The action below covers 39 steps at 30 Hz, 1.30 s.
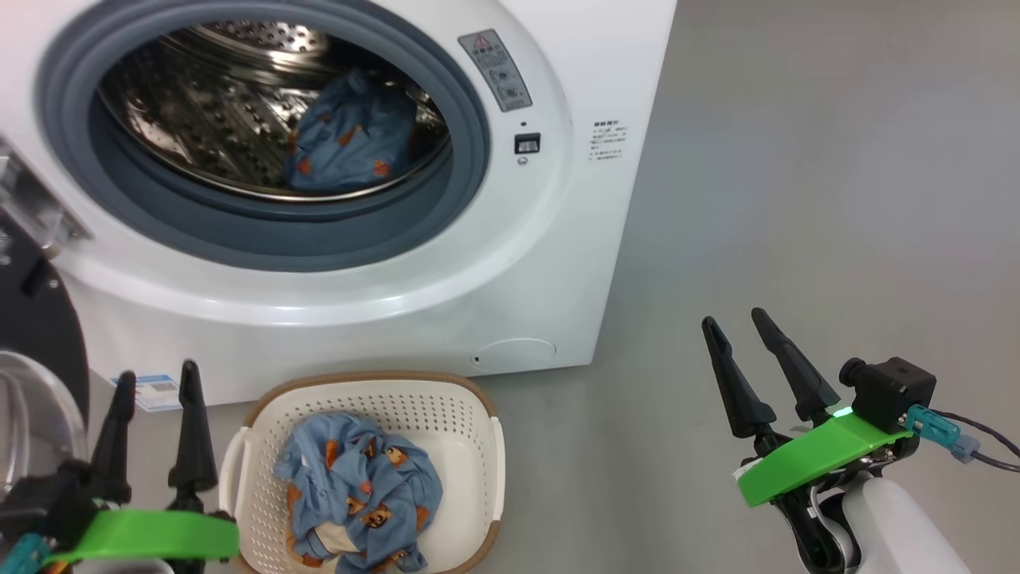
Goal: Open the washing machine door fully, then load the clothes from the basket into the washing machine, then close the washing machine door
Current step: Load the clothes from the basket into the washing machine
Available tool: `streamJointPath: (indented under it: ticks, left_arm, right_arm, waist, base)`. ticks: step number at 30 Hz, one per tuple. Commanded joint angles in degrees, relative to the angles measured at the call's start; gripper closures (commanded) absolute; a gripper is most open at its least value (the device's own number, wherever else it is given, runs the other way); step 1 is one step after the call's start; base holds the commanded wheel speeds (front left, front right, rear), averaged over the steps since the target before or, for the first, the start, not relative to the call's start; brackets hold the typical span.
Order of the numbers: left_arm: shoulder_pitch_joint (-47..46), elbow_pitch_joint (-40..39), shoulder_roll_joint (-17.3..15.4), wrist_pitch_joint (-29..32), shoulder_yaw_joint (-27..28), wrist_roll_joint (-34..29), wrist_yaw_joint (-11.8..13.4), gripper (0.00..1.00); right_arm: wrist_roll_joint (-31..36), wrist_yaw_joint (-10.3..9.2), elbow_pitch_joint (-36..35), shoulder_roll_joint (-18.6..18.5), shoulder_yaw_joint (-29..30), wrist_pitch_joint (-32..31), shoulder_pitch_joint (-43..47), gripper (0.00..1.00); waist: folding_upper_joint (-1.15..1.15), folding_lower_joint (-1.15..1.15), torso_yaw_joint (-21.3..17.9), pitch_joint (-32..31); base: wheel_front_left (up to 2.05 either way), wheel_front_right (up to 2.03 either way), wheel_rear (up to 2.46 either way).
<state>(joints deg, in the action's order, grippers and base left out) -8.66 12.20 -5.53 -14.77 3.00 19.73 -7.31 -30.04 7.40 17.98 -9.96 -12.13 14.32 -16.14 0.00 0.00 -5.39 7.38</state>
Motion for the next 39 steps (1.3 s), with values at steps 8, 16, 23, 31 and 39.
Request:
streamJointPath:
  ticks: [8,16,23,31,39]
  left_arm:
    - [3.4,-4.0,0.2,-0.2,2.0,-0.6,0.6,0.0]
    - [5.4,-5.5,0.9,-0.2,2.1,-1.1,1.0,0.0]
    - [5.8,-5.9,1.2,-0.2,1.8,-1.6,1.0,0.0]
    - [5.8,-6.2,1.5,-0.2,1.8,-1.9,1.1,0.0]
    - [5.9,-6.1,1.8,-0.2,1.8,-1.9,1.1,0.0]
  right_arm:
    - [-0.4,0.09,-1.3,-0.6,-0.7,0.7,1.9,0.0]
    - [-0.2,0.09,-2.0,-1.0,-0.2,0.7,2.5,0.0]
    - [0.0,0.09,-2.3,-1.2,0.0,0.7,2.7,0.0]
    - [0.7,0.09,-2.5,-1.4,0.0,0.7,2.5,0.0]
    - [0.9,0.09,-2.6,-1.5,-0.2,0.7,2.6,0.0]
  waist:
    - [0.0,0.0,1.0,-1.9]
    - [0.0,0.0,1.2,-2.5]
    - [0.0,0.0,1.4,-2.4]
    - [0.0,0.0,1.5,-2.1]
    - [0.0,0.0,1.4,-2.1]
  base:
    - [0.0,0.0,0.0]
    - [0.0,0.0,0.0]
    - [0.0,0.0,0.0]
    - [0.0,0.0,0.0]
    - [0.0,0.0,0.0]
